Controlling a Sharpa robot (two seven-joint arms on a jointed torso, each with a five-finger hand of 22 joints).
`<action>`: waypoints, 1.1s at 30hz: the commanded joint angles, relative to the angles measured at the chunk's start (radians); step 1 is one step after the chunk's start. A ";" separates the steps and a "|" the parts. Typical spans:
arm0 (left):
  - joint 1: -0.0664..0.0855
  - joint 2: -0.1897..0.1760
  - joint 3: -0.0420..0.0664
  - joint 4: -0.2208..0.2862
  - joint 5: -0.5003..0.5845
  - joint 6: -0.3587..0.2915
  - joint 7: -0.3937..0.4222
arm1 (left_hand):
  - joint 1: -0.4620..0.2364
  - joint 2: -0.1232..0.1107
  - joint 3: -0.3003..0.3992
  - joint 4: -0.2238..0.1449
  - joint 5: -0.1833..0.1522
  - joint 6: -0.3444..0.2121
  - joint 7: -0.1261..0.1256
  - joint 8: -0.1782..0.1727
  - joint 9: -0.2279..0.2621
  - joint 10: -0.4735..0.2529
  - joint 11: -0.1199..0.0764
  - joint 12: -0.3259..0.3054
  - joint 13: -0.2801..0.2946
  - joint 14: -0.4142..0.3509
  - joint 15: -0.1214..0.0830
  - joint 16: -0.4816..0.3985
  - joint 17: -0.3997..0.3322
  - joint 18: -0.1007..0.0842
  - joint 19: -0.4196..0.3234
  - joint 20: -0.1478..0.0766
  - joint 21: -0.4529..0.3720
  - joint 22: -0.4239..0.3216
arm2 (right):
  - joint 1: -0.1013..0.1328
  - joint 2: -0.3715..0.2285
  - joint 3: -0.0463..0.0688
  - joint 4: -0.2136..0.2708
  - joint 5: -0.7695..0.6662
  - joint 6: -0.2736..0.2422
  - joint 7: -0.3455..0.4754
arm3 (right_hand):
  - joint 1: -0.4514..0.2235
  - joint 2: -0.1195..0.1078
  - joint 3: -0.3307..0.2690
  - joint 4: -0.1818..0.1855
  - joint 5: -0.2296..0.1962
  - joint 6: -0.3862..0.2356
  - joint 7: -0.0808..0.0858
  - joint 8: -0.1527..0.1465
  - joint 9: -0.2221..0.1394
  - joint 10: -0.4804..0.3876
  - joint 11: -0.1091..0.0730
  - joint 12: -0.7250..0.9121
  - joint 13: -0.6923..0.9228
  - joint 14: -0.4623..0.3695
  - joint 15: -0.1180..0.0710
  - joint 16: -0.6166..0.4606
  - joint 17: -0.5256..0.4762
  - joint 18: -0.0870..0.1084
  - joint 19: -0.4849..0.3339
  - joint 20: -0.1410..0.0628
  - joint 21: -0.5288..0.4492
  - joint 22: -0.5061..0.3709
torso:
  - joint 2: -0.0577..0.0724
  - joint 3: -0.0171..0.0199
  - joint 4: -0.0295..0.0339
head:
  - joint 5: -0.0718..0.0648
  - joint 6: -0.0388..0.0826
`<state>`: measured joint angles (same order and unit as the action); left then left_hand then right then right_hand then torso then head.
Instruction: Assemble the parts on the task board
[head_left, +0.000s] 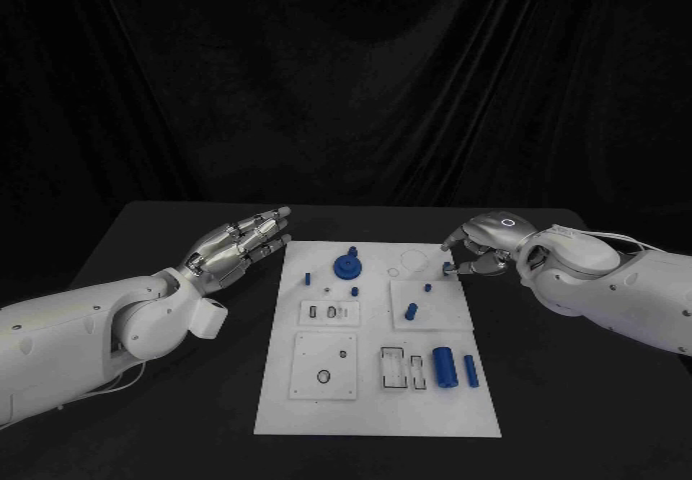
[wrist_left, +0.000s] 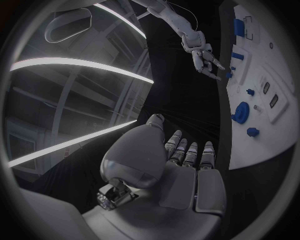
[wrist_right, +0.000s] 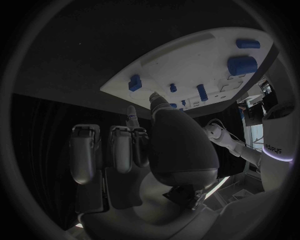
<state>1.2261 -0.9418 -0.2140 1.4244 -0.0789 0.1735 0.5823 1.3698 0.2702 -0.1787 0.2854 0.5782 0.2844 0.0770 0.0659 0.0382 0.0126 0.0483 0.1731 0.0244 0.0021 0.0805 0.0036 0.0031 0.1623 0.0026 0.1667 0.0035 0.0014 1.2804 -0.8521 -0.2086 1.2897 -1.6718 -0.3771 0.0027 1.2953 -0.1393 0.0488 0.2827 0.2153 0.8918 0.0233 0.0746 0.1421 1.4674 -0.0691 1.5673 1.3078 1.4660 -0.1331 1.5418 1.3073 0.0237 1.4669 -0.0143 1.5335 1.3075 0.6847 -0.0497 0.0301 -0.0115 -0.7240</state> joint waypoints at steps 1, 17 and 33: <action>-0.001 -0.001 0.001 0.002 0.000 0.019 0.008 | 0.009 0.000 0.002 0.001 -0.002 0.003 0.006 0.003 0.001 -0.002 0.006 0.006 0.001 0.001 0.004 0.005 0.000 -0.004 -0.003 0.006 -0.004 -0.001 | -0.006 0.005 0.000 -0.009 0.000 0.012 -0.014 | 0.006 0.000 0.006 -0.001 0.006 0.006 0.002 0.005 0.001 0.103 0.009 0.004 0.263 0.094 0.003 0.006 0.207 -0.014 0.086 -0.002 0.002 0.250 | -0.001 -0.0016 0.0014 | 0.000 -0.004; -0.002 -0.004 0.001 0.004 0.000 0.023 0.003 | 0.009 0.000 0.002 0.001 -0.002 0.002 0.006 0.003 0.001 -0.002 0.007 0.006 0.001 0.001 0.005 0.005 0.000 -0.004 -0.003 0.006 -0.004 -0.001 | -0.027 0.026 0.000 -0.050 0.000 -0.002 -0.020 | 0.014 -0.001 0.007 0.003 -0.003 0.022 0.012 0.016 0.010 0.103 0.017 0.004 0.263 0.094 0.009 0.005 0.205 -0.014 0.085 0.003 0.001 0.250 | -0.001 -0.0027 0.0024 | 0.005 -0.010; -0.002 -0.003 0.001 0.003 0.000 0.030 -0.002 | 0.009 0.001 0.003 0.001 -0.002 0.001 0.007 0.003 0.001 -0.002 0.008 0.006 0.001 0.001 0.005 0.005 0.000 -0.004 -0.003 0.006 -0.004 -0.001 | -0.033 0.040 0.000 -0.083 0.000 -0.021 -0.029 | 0.022 0.009 0.013 0.002 0.020 0.046 0.018 0.036 0.023 0.103 0.023 0.004 0.263 0.093 0.014 0.004 0.201 -0.013 0.083 0.008 -0.002 0.249 | -0.002 -0.0026 0.0016 | 0.005 -0.014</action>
<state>1.2249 -0.9456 -0.2140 1.4256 -0.0789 0.1869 0.5722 1.3698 0.2702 -0.1788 0.2854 0.5782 0.2843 0.0769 0.0658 0.0382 0.0126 0.0482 0.1730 0.0242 0.0021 0.0804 0.0036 0.0031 0.1623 0.0025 0.1666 0.0035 0.0010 1.2500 -0.8123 -0.2084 1.2083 -1.6708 -0.3824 -0.0040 1.3108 -0.1316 0.0570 0.2854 0.2285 0.9327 0.0426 0.1066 0.1638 1.4679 -0.0538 1.5673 1.3075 1.4652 -0.1267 1.5418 1.3073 0.0237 1.4669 -0.0143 1.5334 1.3074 0.6834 -0.0522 0.0317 -0.0057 -0.7367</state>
